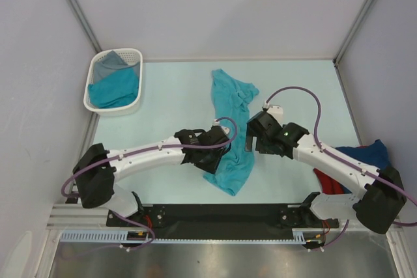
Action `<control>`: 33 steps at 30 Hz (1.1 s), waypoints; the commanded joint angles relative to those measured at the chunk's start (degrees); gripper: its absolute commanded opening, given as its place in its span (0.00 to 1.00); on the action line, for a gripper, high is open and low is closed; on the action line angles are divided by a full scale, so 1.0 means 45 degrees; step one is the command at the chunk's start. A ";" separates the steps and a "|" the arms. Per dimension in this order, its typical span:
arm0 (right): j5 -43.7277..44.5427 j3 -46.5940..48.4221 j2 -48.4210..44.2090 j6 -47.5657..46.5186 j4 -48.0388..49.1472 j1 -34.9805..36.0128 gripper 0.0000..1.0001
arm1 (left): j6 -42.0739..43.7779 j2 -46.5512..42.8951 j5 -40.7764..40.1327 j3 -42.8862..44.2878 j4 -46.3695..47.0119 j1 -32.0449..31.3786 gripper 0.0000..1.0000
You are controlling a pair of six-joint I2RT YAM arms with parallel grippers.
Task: Fold and stack the t-shirts
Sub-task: Rotate the tshirt 90 degrees
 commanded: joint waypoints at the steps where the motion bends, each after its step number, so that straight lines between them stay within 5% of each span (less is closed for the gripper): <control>1: 0.0337 0.0087 0.0105 -0.0288 0.0756 -0.0198 1.00 | 0.0029 -0.0896 -0.2045 0.0143 -0.0591 0.0018 0.41; 9: -0.2318 0.1239 0.1588 -0.1109 0.1756 -0.2270 0.89 | 0.1457 0.0723 -0.1660 0.2661 0.0327 0.2245 0.40; 14: -0.1596 0.0852 0.1358 -0.0879 0.0153 -0.0634 0.84 | 0.1341 0.0491 -0.1406 0.1846 0.0795 0.2265 0.41; 23: -0.0600 -0.1023 -0.1220 0.2227 -0.2677 0.3100 0.46 | 0.0696 -0.0134 -0.0956 -0.0069 0.1518 0.2285 0.40; 26: -0.0892 -0.1434 -0.1301 0.2639 -0.2643 0.3238 0.52 | 0.0735 -0.0076 -0.0898 -0.0109 0.1655 0.2285 0.41; 29: -0.1322 -0.2001 -0.0893 0.2795 -0.1922 0.3355 0.69 | 0.0813 0.0177 -0.0801 -0.0090 0.1714 0.2304 0.41; 33: -0.1654 -0.2412 -0.0113 0.3108 -0.0885 0.3960 0.72 | 0.0794 0.0237 -0.0742 -0.0168 0.1694 0.2285 0.41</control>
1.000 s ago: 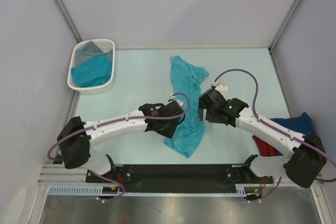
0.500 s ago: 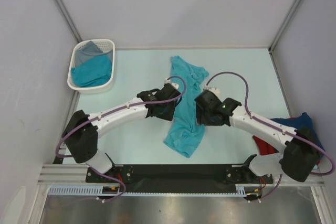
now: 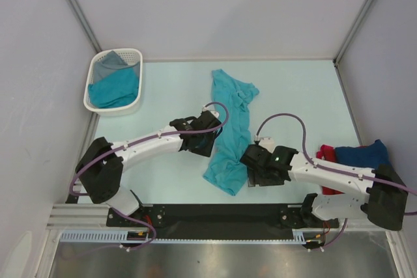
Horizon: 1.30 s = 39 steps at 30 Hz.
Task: Fold and stack the t-shirts
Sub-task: Rotate the tshirt 90 degrees
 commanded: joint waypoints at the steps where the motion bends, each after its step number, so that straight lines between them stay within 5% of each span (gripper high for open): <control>1: -0.0241 -0.0217 0.0749 0.0805 0.1093 0.0735 0.73 | -0.0129 -0.0283 0.0201 -0.0066 0.0378 -0.0032 0.41; 20: 0.0130 0.1814 0.3894 0.0201 0.2696 0.1812 0.72 | -0.0071 -0.0478 0.0377 -0.0515 0.0281 -0.0032 0.41; 39: 0.0364 0.0311 0.3330 0.0649 0.3321 0.0659 0.67 | 0.0007 -0.0596 0.0494 -0.0926 0.0378 -0.0032 0.40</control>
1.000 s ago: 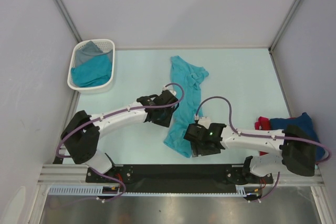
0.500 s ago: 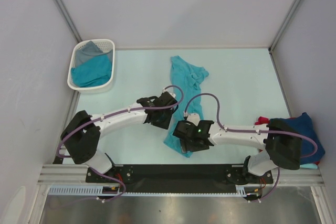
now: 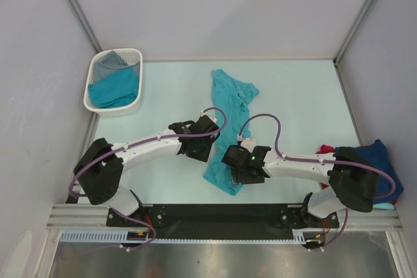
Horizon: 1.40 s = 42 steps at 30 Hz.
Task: Fold and stack the t-shirts
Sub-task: Rotate the tshirt 90 degrees
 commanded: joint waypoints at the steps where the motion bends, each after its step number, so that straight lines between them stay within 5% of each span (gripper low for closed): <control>1: 0.0456 -0.0175 -0.0464 0.0300 0.0193 0.0066 0.67 | -0.0002 -0.0392 0.0197 -0.0042 0.0295 -0.0022 0.40; 23: 0.0085 -0.0196 0.0920 0.0574 0.1638 0.0184 0.65 | 0.0076 -0.0333 0.0256 -0.0218 0.0276 -0.0022 0.40; 27: -0.0012 0.0020 0.1292 0.0710 0.1541 0.0320 0.47 | 0.0095 -0.0431 0.0256 -0.0315 0.0276 -0.0022 0.40; 35: -0.0091 -0.0019 0.1293 0.1374 0.0858 0.0633 0.30 | 0.0232 -0.0509 0.0237 -0.0491 0.0354 -0.0022 0.40; 42: -0.0052 -0.0214 0.0825 0.2136 -0.0274 0.0906 0.00 | 0.0290 -0.0567 0.0276 -0.0452 0.0374 -0.0022 0.40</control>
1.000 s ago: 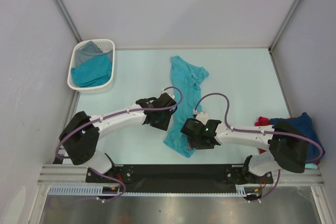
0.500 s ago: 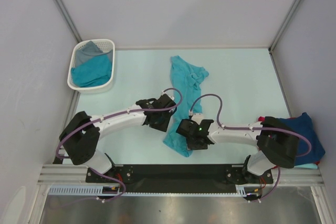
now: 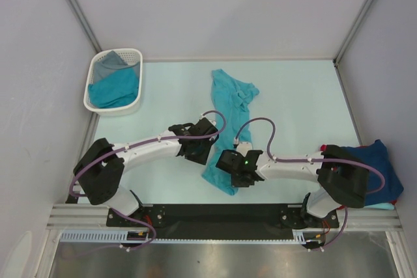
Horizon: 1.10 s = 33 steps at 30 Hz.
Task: Fold and stack the t-shirts
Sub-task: Rotate the tshirt 90 degrees
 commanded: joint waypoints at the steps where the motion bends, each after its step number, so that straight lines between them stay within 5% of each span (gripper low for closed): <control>1: 0.0108 -0.0296 -0.0259 0.0834 -0.1494 0.0377 0.00 | 0.0164 -0.0568 -0.0016 0.0024 0.0296 -0.0022 0.40; 13: 0.0617 -0.0746 -0.2466 0.2222 -0.4834 0.0651 0.00 | 0.0086 -0.0178 0.0277 0.0376 0.0511 -0.0003 0.40; 26: -0.0224 -0.1254 -0.2018 0.2007 -0.4250 0.0710 0.00 | 0.0184 0.0428 0.0180 0.1157 0.0394 -0.0022 0.40; 28: 0.0029 -0.0983 -0.2153 0.1949 -0.4250 0.0691 0.15 | 0.0184 0.0467 0.0141 0.1215 0.0394 -0.0022 0.40; 29: 0.0611 -0.0710 -0.2290 0.1852 -0.4269 0.0691 0.40 | 0.0184 0.0467 -0.0014 0.1254 0.0355 -0.0022 0.40; 32: 0.2230 0.0928 -0.2993 0.0667 -0.4289 0.0224 0.78 | 0.0261 0.0390 -0.0618 0.1954 0.0180 0.0133 0.42; 33: 0.2373 0.1359 -0.3072 -0.0036 -0.4212 -0.0146 0.82 | 0.0320 0.0370 -0.0757 0.2209 0.0121 0.0211 0.43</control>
